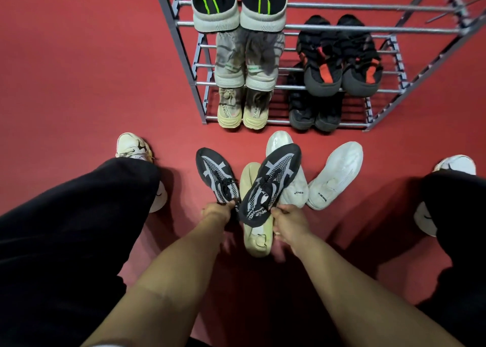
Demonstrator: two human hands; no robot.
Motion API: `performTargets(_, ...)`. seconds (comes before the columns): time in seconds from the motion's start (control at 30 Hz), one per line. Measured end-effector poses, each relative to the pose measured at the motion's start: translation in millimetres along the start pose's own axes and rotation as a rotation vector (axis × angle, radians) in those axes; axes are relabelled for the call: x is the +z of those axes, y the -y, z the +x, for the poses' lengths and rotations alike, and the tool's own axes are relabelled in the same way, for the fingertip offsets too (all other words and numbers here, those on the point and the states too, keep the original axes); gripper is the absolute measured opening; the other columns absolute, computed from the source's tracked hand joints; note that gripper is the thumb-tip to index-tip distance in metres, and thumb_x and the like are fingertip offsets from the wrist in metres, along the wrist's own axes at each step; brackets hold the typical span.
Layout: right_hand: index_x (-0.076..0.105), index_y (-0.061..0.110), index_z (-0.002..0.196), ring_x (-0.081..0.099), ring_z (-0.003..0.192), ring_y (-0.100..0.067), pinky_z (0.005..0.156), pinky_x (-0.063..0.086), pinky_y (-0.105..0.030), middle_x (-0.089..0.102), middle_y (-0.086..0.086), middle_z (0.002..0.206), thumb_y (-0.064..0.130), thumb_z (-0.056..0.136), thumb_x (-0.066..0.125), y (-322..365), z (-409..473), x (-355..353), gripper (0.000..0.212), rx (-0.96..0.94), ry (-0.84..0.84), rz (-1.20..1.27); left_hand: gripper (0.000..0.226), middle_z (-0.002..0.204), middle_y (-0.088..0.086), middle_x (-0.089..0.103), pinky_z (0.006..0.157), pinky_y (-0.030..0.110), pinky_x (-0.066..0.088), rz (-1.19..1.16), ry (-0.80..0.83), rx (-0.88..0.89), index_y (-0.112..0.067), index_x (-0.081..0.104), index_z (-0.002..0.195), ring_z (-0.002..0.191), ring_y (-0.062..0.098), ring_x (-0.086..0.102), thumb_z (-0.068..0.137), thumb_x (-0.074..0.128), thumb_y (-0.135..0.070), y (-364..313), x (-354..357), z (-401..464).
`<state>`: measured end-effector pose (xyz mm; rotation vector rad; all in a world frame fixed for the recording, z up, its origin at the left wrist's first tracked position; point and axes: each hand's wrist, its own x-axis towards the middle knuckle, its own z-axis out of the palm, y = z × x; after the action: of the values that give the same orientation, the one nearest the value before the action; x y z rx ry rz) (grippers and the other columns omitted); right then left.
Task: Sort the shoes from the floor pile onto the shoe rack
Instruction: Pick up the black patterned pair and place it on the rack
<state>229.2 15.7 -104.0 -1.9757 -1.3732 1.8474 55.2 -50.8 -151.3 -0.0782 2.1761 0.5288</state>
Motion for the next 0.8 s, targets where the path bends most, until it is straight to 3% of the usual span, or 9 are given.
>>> performTargets(0.13,0.058,0.019,0.108,0.056,0.057,-0.017,0.058,0.054,-0.034,0.060,-0.001,0.074,0.022,0.093,0.061,-11.8,3.4,-6.6,0.015,0.018,-0.034,0.018,0.016,0.107,0.016,0.070,0.079,0.048,0.058,-0.190,-0.036,0.001,-0.013,0.061,0.091,0.089,0.031,0.069,0.083,0.073,-0.018,7.6,-1.3,3.2)
performTargets(0.23,0.060,0.010,0.116,0.064,0.077,-0.025,0.079,0.059,-0.045,0.065,-0.007,0.088,0.018,0.092,0.060,-8.9,12.8,-8.8,0.025,0.006,-0.097,0.011,0.007,0.105,0.015,0.072,0.079,0.047,0.059,-0.215,-0.094,0.012,-0.017,0.062,0.091,0.087,0.033,0.070,0.085,0.066,-0.018,3.3,-6.7,3.3)
performTargets(0.3,0.059,0.012,0.121,0.065,0.085,-0.027,0.089,0.056,-0.049,0.066,-0.005,0.093,0.016,0.090,0.059,-1.8,17.1,-10.0,0.031,-0.018,-0.133,0.039,0.016,0.108,0.017,0.070,0.081,0.051,0.058,-0.255,-0.080,0.015,-0.012,0.065,0.103,0.090,0.036,0.069,0.087,0.062,-0.016,-3.6,-14.7,3.9)
performTargets(0.37,0.060,0.015,0.120,0.066,0.086,-0.026,0.089,0.056,-0.049,0.067,-0.004,0.093,0.016,0.089,0.057,9.4,16.4,-10.7,0.030,-0.080,-0.162,0.034,0.022,0.106,0.020,0.067,0.070,0.053,0.060,-0.318,0.022,0.011,-0.006,0.061,0.112,0.079,0.034,0.067,0.092,0.058,-0.012,-11.1,-27.1,0.1)
performTargets(0.47,0.063,0.023,0.107,0.064,0.088,-0.027,0.091,0.053,-0.054,0.069,-0.008,0.097,0.015,0.088,0.056,24.0,10.0,-8.0,0.021,-0.223,-0.149,0.026,0.008,0.092,0.017,0.064,0.041,0.035,0.056,-0.365,0.136,0.049,-0.005,0.058,0.100,0.064,0.027,0.062,0.094,0.053,-0.008,-24.9,-53.2,-10.7)
performTargets(0.53,0.061,0.024,0.102,0.061,0.078,-0.024,0.082,0.056,-0.051,0.069,-0.008,0.096,0.014,0.088,0.058,31.7,0.6,-3.0,0.017,-0.277,-0.117,0.103,0.007,0.094,0.015,0.064,0.044,0.036,0.057,-0.442,0.158,0.091,-0.006,0.057,0.091,0.070,0.028,0.064,0.094,0.051,-0.005,-35.4,-72.1,-19.8)
performTargets(0.63,0.060,0.018,0.114,0.058,0.064,-0.012,0.047,0.049,-0.026,0.068,-0.002,0.097,0.018,0.090,0.063,43.8,-18.3,3.8,0.024,-0.276,-0.030,0.240,0.018,0.087,0.009,0.063,0.049,0.032,0.058,-0.476,0.178,0.192,-0.014,0.053,0.080,0.068,0.021,0.062,0.096,0.050,-0.007,-50.4,-97.6,-41.9)
performTargets(0.8,0.051,0.023,0.123,0.059,0.087,-0.018,0.060,0.054,-0.033,0.060,-0.001,0.111,0.032,0.090,0.067,53.4,-53.6,9.1,0.038,-0.125,0.256,0.374,0.022,0.078,0.005,0.063,0.062,0.036,0.058,-0.307,0.322,0.328,-0.018,0.052,0.078,0.067,0.020,0.062,0.097,0.048,-0.006,-60.9,-108.0,-84.3)
